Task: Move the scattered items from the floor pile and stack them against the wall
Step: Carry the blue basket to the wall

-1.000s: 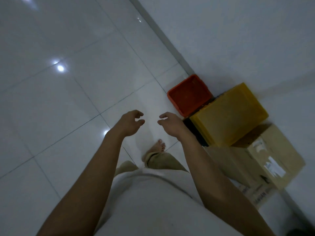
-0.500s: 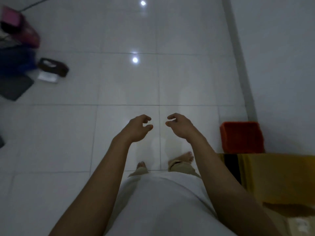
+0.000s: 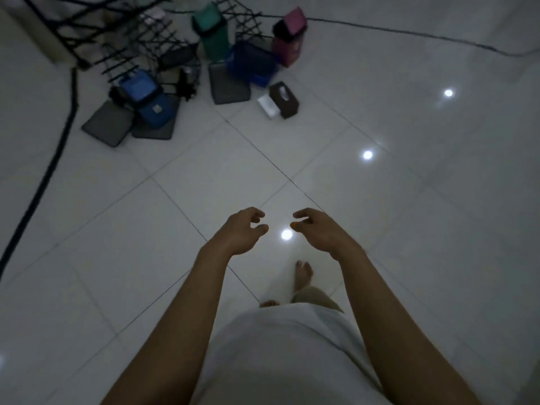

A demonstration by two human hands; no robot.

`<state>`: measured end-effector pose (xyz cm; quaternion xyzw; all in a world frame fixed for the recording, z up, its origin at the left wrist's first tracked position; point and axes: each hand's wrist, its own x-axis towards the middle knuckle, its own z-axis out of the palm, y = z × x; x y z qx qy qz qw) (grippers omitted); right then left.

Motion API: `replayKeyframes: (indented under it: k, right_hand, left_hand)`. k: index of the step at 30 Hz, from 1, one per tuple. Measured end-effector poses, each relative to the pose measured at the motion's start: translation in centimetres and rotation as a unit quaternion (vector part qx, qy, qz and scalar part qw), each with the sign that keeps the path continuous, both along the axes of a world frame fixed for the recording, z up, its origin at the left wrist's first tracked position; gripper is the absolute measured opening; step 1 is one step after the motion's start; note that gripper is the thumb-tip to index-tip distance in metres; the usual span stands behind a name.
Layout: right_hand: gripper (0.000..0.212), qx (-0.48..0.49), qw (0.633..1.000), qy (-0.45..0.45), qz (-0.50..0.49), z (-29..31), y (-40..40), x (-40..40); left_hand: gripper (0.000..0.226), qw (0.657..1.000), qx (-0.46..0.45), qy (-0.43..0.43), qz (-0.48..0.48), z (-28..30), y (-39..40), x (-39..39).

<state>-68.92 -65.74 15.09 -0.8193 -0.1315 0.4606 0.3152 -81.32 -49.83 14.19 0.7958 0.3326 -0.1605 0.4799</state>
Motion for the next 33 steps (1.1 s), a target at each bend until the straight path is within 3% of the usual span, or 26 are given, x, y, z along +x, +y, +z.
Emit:
replayKeyframes:
  k: [18, 25, 33]
  right_hand:
    - [0.034, 0.056, 0.975, -0.016, 0.216, 1.8, 14.3, 15.2]
    - [0.034, 0.059, 0.962, -0.006, 0.267, 1.0, 21.0, 19.1]
    - [0.033, 0.061, 0.962, -0.013, 0.265, 0.4, 31.0, 25.5]
  left_hand:
    - [0.034, 0.956, 0.017, -0.089, 0.28, 2.0, 5.8, 9.9]
    - [0.036, 0.946, 0.026, -0.077, 0.315, 1.0, 10.9, 12.8]
    - [0.038, 0.95, 0.048, -0.078, 0.298, 0.6, 22.7, 19.5]
